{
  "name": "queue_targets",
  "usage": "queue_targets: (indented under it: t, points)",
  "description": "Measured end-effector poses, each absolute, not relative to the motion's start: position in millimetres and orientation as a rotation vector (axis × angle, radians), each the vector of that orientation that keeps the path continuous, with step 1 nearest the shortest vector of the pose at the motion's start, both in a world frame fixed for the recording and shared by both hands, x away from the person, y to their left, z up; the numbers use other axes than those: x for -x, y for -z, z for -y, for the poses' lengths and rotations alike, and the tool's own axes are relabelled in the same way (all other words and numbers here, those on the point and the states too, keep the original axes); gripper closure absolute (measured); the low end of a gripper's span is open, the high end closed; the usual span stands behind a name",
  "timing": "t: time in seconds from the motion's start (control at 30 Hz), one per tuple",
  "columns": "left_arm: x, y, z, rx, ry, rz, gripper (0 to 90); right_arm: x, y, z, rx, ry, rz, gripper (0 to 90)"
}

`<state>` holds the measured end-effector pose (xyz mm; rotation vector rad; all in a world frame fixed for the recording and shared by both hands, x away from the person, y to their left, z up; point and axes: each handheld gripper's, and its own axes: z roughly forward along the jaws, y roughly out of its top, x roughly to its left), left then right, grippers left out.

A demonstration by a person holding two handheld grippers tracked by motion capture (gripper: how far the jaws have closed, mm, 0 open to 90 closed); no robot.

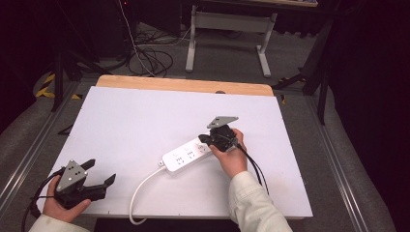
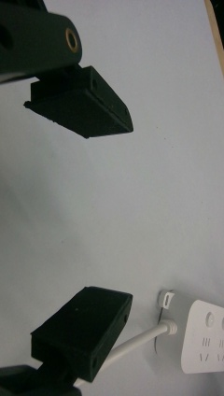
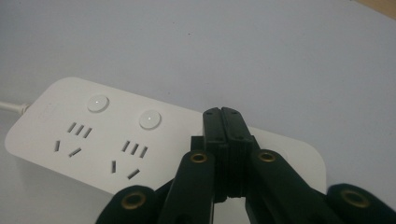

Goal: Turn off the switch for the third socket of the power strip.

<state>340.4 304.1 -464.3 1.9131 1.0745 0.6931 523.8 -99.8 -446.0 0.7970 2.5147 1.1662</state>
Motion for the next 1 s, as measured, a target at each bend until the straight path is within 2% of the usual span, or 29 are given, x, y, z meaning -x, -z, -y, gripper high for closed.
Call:
queue_targets:
  t: [1.0]
  points:
    - [-341,465,-304,-1.912,-0.69,-1.072,17.0,-527,461,87,-0.774,-1.154,-2.51,90.0]
